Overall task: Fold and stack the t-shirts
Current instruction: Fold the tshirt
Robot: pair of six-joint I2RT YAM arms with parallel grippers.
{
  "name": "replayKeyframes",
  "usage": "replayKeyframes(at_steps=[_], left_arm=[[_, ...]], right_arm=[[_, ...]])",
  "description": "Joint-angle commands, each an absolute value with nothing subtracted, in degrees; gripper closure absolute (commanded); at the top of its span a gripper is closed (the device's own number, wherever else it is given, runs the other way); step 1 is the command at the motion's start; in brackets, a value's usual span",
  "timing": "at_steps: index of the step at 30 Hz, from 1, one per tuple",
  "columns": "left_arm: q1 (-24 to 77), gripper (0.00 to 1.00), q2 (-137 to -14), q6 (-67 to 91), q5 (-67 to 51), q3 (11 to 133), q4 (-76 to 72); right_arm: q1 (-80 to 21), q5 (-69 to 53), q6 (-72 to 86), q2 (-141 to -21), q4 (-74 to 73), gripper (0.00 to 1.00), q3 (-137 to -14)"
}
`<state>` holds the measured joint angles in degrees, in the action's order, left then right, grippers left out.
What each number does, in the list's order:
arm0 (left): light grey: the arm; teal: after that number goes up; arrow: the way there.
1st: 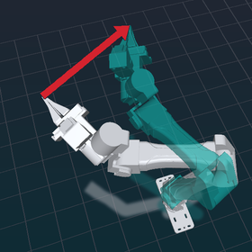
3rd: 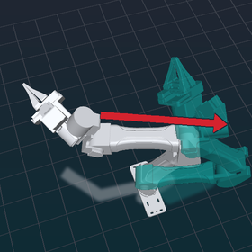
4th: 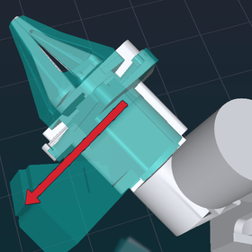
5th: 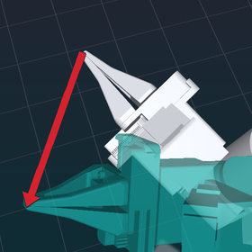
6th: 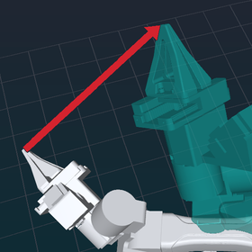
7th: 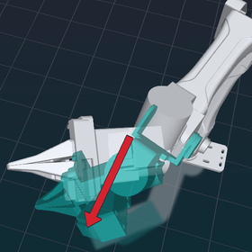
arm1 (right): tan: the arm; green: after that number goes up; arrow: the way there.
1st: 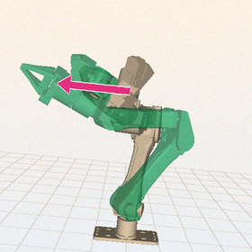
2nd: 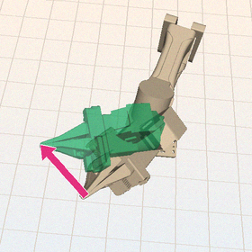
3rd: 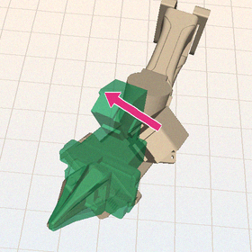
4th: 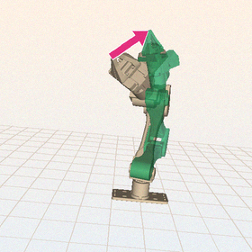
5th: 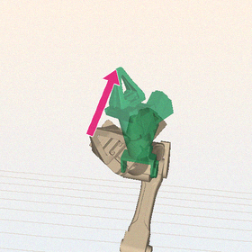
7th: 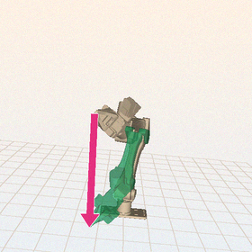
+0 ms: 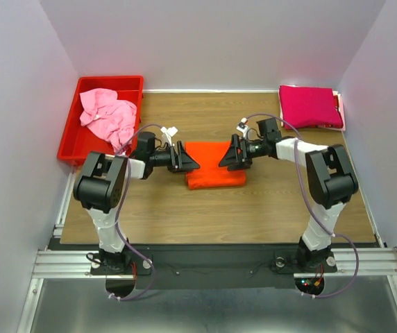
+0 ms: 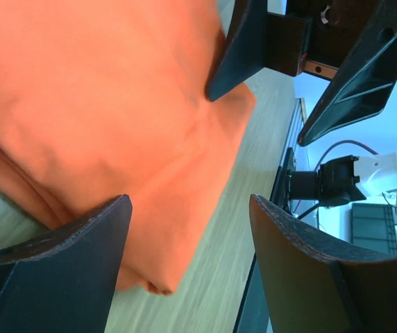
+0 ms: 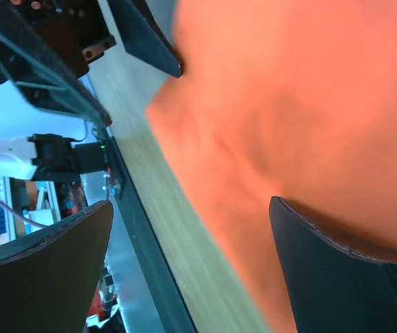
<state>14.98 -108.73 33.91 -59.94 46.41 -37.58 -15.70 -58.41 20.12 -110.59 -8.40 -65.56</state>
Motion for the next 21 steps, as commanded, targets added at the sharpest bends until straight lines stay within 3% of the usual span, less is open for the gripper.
replayKeyframes(at_steps=[1, 9, 14, 21], left_arm=[[16.25, 0.23, -95.31, 31.20, -64.94, 44.30, -37.53], [23.19, 0.29, -92.10, 37.60, -64.52, 39.30, -43.58], [23.64, 0.31, -100.87, 42.80, -62.41, 39.02, -51.49], [19.52, 0.32, -111.62, 41.49, -59.42, 40.52, -48.17]], right_arm=[[-15.82, -60.90, 22.67, -100.49, -8.17, 0.00, -64.60], [-20.21, -61.00, 30.22, -98.26, -3.18, 0.00, -58.19], [-20.39, -59.60, 28.22, -105.01, -1.67, 0.00, -58.44], [-19.08, -56.61, 23.12, -110.57, -1.76, 0.00, -55.38]])
